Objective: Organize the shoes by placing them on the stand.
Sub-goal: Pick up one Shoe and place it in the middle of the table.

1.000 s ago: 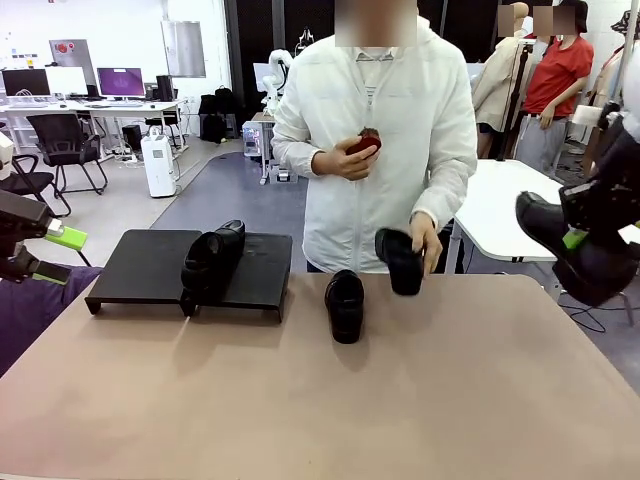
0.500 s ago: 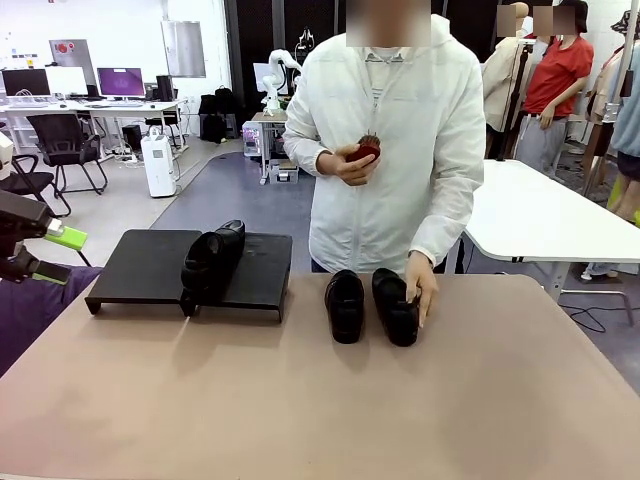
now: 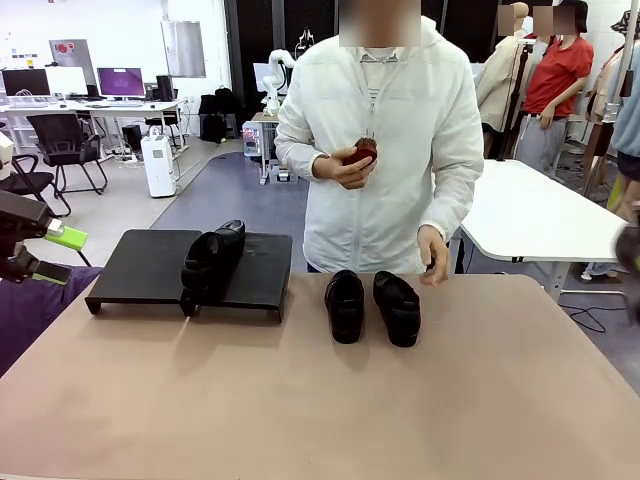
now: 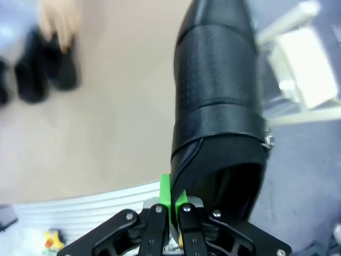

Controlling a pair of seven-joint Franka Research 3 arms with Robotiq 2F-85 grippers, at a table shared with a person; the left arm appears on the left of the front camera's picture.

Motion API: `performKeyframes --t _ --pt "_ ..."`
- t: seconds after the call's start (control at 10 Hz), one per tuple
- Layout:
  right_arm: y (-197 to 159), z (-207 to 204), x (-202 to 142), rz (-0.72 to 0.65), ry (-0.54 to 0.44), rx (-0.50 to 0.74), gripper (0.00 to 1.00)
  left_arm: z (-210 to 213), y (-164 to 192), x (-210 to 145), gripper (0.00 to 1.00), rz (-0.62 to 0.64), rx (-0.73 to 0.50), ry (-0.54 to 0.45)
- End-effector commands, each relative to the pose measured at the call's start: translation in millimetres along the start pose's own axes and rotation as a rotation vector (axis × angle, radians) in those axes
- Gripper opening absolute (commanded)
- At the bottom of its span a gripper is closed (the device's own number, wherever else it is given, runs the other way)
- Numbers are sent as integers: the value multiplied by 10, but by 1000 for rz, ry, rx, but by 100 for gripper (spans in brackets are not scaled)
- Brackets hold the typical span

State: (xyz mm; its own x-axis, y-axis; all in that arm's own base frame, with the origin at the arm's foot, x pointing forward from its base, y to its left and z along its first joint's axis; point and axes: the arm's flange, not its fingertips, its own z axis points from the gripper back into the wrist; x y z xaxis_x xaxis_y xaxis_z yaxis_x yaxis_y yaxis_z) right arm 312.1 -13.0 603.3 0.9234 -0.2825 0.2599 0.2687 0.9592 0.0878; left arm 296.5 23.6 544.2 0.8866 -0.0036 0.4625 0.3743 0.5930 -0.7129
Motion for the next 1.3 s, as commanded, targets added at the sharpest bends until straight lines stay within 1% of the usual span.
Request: performKeyframes --t 0.0,0.1,0.2,0.3,0.5,0.6,0.7,0.8,0.9,1.0,1.2 --pt "909 11 -177 115 1 10 0 19 16 -8 100 -18 -11 1" --pt "1455 -152 -304 160 11 24 0 19 16 -8 100 -18 -11 1" --pt "1896 -322 -403 235 19 43 0 19 16 -8 100 -18 -11 1" --pt "2282 -483 -493 316 26 89 0 19 16 -8 100 -18 -11 1" --pt "2874 -864 -545 377 45 160 0 19 16 -8 100 -18 -11 1" --pt "3138 -1108 -571 408 121 182 0 19 16 -8 100 -18 -11 1" --pt "3368 -1397 -584 397 157 165 0 19 16 -8 100 -18 -11 1" --pt "3492 -1605 -627 394 187 162 0 19 16 -8 100 -18 -11 1" --pt "3607 -1847 -749 401 253 159 0 19 16 -8 100 -18 -11 1" --pt "3664 -1992 -841 391 282 159 0 19 16 -8 100 -18 -11 1" --pt "3704 -2246 -946 357 262 122 0 19 16 -8 100 -18 -11 1"
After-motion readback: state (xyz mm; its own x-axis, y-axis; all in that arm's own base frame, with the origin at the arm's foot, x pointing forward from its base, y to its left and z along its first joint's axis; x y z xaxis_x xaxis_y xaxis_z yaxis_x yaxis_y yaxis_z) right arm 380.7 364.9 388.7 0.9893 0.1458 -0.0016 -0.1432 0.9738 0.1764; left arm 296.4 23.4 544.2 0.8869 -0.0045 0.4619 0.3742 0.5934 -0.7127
